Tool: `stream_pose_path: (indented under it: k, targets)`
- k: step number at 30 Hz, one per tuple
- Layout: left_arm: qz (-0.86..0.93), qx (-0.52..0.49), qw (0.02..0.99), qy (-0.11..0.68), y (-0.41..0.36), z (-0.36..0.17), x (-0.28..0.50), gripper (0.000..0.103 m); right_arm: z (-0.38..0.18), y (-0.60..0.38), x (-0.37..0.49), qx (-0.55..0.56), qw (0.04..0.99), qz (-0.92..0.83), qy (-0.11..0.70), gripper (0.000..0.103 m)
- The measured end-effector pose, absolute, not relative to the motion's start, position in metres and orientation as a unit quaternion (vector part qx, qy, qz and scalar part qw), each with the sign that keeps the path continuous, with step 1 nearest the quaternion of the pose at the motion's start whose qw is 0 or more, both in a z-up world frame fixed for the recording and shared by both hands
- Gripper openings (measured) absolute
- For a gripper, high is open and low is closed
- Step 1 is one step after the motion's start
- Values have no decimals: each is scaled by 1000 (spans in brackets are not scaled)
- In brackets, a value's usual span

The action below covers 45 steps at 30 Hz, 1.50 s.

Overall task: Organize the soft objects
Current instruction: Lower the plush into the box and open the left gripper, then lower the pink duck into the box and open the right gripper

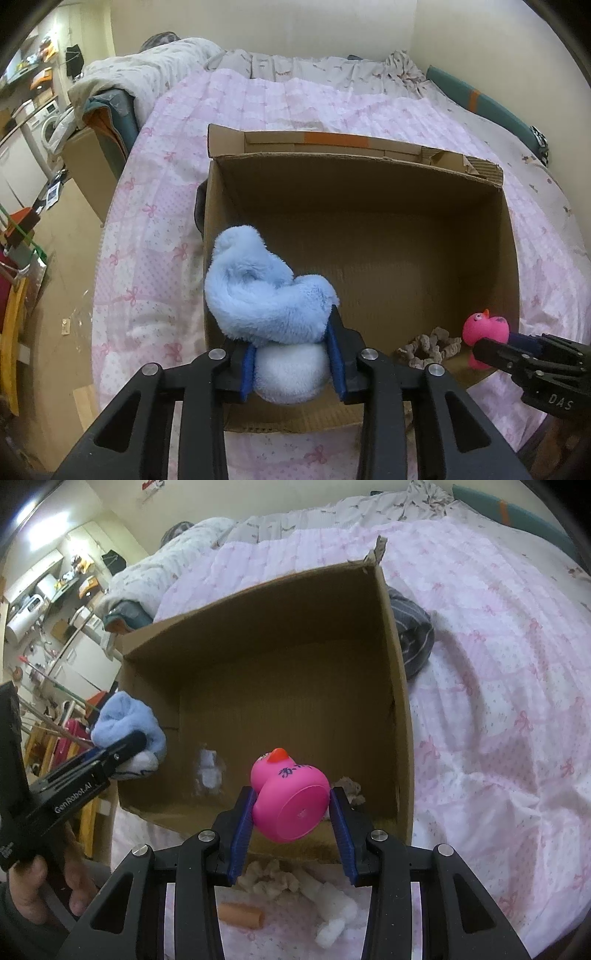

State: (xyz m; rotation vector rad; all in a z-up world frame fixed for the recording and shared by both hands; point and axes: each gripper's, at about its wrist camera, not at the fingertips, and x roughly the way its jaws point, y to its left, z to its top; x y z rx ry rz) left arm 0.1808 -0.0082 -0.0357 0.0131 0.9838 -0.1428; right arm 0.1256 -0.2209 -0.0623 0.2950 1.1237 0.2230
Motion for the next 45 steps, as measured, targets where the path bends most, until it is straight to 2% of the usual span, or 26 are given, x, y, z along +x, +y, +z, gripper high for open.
stream_pose_path:
  k: [10, 11, 12, 14, 15, 43, 44, 45]
  targets:
    - [-61, 10, 875, 480, -11, -38, 181, 36, -66, -218, 124, 136, 824, 103, 541, 43]
    - [-62, 11, 874, 483, -11, -38, 182, 42, -66, -218, 124, 137, 823, 103, 542, 43]
    - [-64, 11, 871, 487, -11, -39, 182, 56, -66, -218, 124, 138, 822, 102, 543, 43]
    - [-68, 8, 871, 487, -11, -37, 181, 71, -67, -219, 123, 140, 821, 100, 544, 43]
    - [-66, 7, 874, 481, -10, -36, 180, 72, -67, -219, 124, 141, 821, 101, 545, 43]
    - [-44, 15, 886, 462, -6, -28, 176, 73, -65, -224, 124, 157, 823, 112, 535, 44]
    - [-44, 14, 886, 462, -6, -28, 176, 73, -64, -224, 123, 157, 824, 111, 534, 47]
    - [-44, 14, 886, 462, -5, -28, 176, 72, -63, -224, 123, 159, 825, 111, 531, 56]
